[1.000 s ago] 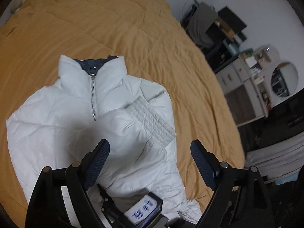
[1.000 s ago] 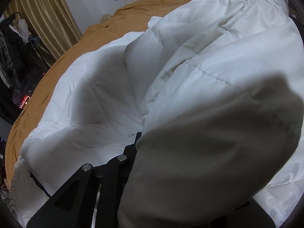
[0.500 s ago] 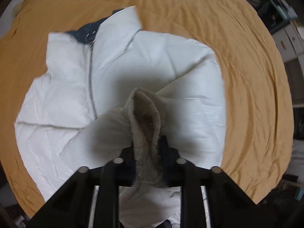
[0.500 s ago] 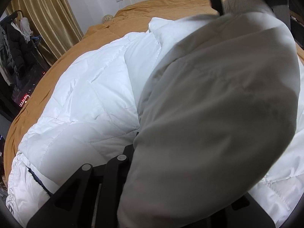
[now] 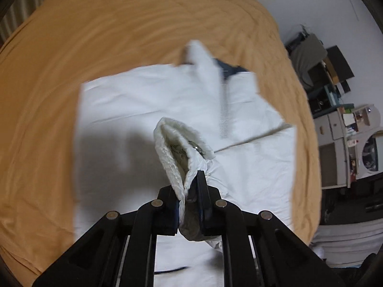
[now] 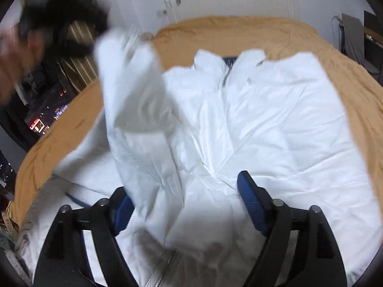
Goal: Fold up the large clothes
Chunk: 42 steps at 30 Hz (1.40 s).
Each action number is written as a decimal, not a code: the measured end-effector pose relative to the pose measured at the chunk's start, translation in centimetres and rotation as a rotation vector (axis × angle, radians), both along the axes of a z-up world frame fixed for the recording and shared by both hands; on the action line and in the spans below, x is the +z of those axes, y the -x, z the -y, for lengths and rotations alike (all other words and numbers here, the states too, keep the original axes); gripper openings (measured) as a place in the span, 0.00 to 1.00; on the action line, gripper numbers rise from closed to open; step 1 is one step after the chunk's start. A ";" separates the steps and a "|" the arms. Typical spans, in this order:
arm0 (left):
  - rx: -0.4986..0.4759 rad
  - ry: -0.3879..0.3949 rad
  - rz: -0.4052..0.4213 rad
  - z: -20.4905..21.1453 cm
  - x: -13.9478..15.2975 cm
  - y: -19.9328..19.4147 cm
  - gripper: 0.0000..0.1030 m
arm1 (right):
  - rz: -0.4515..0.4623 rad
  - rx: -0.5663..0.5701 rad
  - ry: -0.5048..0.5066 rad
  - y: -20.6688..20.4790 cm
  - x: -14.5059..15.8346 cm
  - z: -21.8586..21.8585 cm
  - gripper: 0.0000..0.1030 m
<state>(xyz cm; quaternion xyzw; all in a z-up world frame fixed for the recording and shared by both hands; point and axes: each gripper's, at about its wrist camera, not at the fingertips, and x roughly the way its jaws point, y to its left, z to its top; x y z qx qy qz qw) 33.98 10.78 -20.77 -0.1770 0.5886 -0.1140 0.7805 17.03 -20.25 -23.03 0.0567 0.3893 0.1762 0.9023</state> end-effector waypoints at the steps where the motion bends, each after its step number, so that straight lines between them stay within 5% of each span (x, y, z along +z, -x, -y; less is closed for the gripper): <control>1: 0.021 0.032 -0.025 -2.2 -1.9 0.7 0.11 | 0.005 0.006 -0.014 0.4 0.9 0.4 0.81; 4: 0.069 0.165 -0.097 -6.7 -7.8 2.6 0.11 | 0.015 -0.006 -0.105 0.8 3.3 2.3 0.84; 8: 0.084 0.273 -0.041 -9.0 -13.2 5.3 0.15 | 0.011 -0.089 -0.206 -1.7 4.1 3.0 0.93; 12: 0.131 0.387 -0.007 -10.7 -14.3 6.4 0.15 | -0.133 -0.154 -0.007 -5.9 -1.1 0.5 0.93; 14: 0.105 0.355 -0.031 -11.1 -13.6 6.6 0.15 | -0.194 -0.163 0.120 -7.3 -4.5 -0.8 0.93; 17: 0.113 0.208 -0.009 -12.1 -10.0 7.0 0.12 | -0.121 -0.149 0.249 -7.3 -5.4 -2.7 0.96; 20: 0.164 0.064 0.115 -12.1 -5.2 7.7 0.12 | -0.130 -0.150 0.230 -7.8 -5.4 -2.4 0.97; 26: -0.002 -0.017 0.291 -3.2 0.4 7.8 0.13 | -0.116 -0.153 0.238 -8.2 -5.3 -2.6 0.98; 30: -0.081 -0.061 0.266 2.9 -2.5 6.6 0.13 | -0.109 -0.152 0.233 -7.6 -5.5 -2.6 0.98; 33: -0.131 -0.159 0.173 5.8 -9.0 5.5 0.13 | -0.101 -0.155 0.231 -7.0 -5.3 -2.4 0.98; 35: -0.113 -0.138 0.262 5.3 -11.8 6.2 0.13 | -0.096 -0.159 0.231 -6.4 -4.5 -2.0 0.97; 40: -0.108 -0.143 0.293 4.8 -11.9 6.4 0.13 | -0.001 -0.155 0.193 -2.5 0.6 0.8 0.98; 42: -0.105 -0.137 0.299 5.2 -12.0 6.3 0.13 | -0.047 -0.150 0.175 -1.8 0.6 2.2 0.98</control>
